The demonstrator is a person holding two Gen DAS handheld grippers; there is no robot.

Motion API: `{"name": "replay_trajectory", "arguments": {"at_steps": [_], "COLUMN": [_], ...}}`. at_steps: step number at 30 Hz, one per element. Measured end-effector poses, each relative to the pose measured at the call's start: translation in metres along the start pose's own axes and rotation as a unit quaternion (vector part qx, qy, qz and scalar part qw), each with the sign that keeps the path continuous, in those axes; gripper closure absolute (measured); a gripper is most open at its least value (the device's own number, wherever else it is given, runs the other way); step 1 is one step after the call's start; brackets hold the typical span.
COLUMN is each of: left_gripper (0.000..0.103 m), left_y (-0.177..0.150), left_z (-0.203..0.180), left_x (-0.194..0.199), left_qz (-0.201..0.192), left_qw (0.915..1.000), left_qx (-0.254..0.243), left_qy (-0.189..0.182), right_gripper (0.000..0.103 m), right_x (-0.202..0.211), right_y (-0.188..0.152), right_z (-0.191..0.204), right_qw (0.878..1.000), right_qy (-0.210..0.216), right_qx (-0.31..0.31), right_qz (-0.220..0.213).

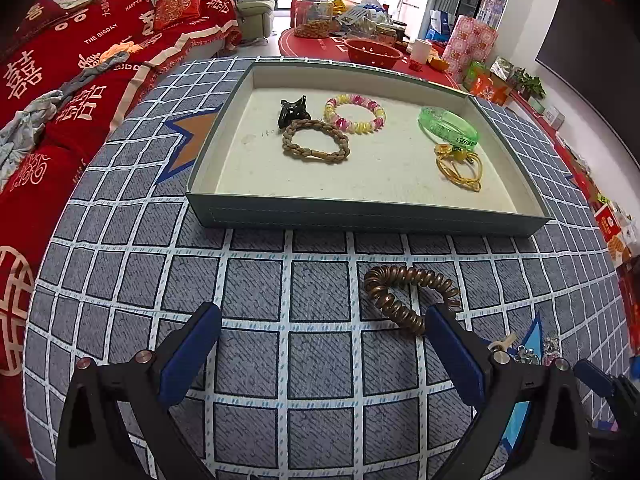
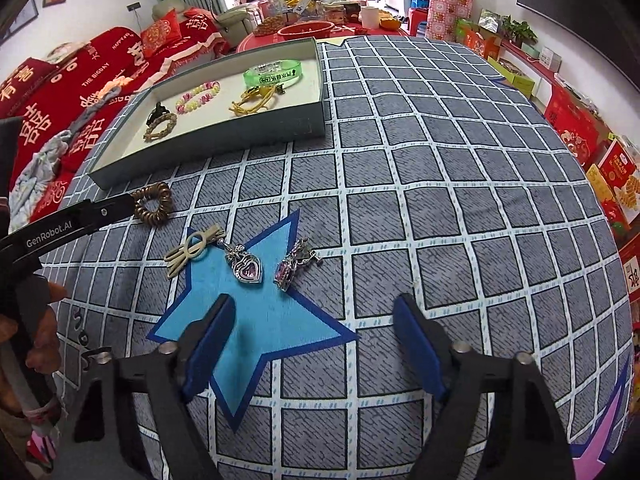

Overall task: Organize jewelry
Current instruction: 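Grasp the brown coiled hair tie with the left tool while the right grasps a silver charm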

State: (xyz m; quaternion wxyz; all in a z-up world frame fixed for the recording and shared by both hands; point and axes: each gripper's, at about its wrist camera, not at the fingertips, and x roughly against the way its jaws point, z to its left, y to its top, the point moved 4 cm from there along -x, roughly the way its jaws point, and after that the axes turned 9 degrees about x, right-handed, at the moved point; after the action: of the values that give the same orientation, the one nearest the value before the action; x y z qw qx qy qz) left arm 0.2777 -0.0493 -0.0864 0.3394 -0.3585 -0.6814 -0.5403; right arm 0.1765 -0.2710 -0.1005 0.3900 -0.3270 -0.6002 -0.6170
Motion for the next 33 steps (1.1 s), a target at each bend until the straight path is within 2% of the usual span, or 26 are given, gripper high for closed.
{"name": "replay_trajectory", "arguments": {"at_steps": [8, 13, 14, 18, 19, 20, 21, 23, 24, 26, 27, 28, 33], "left_gripper": [0.000, 0.002, 0.007, 0.012, 0.017, 0.022, 0.024, 0.038, 0.042, 0.064, 0.067, 0.078, 0.079], "left_y": [0.003, 0.002, 0.001, 0.000, 0.000, 0.000, -0.001, -0.001, -0.002, -0.002, -0.003, -0.003, -0.007], "left_z": [-0.005, -0.009, -0.010, -0.013, -0.015, -0.016, -0.018, -0.020, -0.021, -0.024, -0.026, -0.027, -0.028], "left_x": [-0.007, -0.013, -0.014, -0.015, -0.014, -0.014, -0.014, -0.012, -0.011, -0.010, -0.010, -0.009, 0.003], "left_qz": [-0.001, 0.003, 0.004, 0.000, -0.002, -0.004, -0.005, -0.009, -0.010, -0.012, -0.013, -0.013, -0.023], "left_qw": [1.0000, 0.9998, 0.9997, 0.9994, 0.9992, 0.9989, 0.9988, 0.9984, 0.9984, 0.9980, 0.9977, 0.9974, 0.9965], "left_qx": [-0.002, -0.012, -0.014, -0.025, -0.030, -0.035, -0.040, -0.048, -0.050, -0.059, -0.064, -0.068, -0.080], "left_qy": [0.006, 0.017, 0.018, 0.025, 0.028, 0.030, 0.030, 0.027, 0.025, 0.020, 0.018, 0.016, -0.006], "right_gripper": [0.045, 0.056, 0.060, 0.075, 0.086, 0.089, 0.089, 0.095, 0.095, 0.095, 0.095, 0.095, 0.095], "right_x": [-0.007, -0.012, -0.012, -0.012, -0.012, -0.011, -0.011, -0.011, -0.011, -0.010, -0.009, -0.009, -0.006], "right_y": [0.013, 0.018, 0.018, 0.018, 0.018, 0.017, 0.017, 0.016, 0.016, 0.016, 0.015, 0.015, 0.013], "right_z": [0.001, 0.007, 0.008, 0.010, 0.009, 0.009, 0.008, 0.007, 0.007, 0.006, 0.005, 0.005, 0.001], "right_qw": [1.000, 0.999, 0.998, 0.998, 0.998, 0.997, 0.998, 0.998, 0.998, 0.998, 0.998, 0.998, 0.999], "right_qy": [-0.016, -0.043, -0.048, -0.055, -0.056, -0.056, -0.055, -0.050, -0.049, -0.047, -0.045, -0.044, -0.032], "right_qx": [-0.004, 0.020, 0.026, 0.041, 0.042, 0.042, 0.040, 0.036, 0.035, 0.033, 0.032, 0.031, 0.020], "right_qz": [-0.011, -0.010, -0.009, -0.008, -0.008, -0.009, -0.009, -0.011, -0.011, -0.013, -0.013, -0.014, -0.015]}}
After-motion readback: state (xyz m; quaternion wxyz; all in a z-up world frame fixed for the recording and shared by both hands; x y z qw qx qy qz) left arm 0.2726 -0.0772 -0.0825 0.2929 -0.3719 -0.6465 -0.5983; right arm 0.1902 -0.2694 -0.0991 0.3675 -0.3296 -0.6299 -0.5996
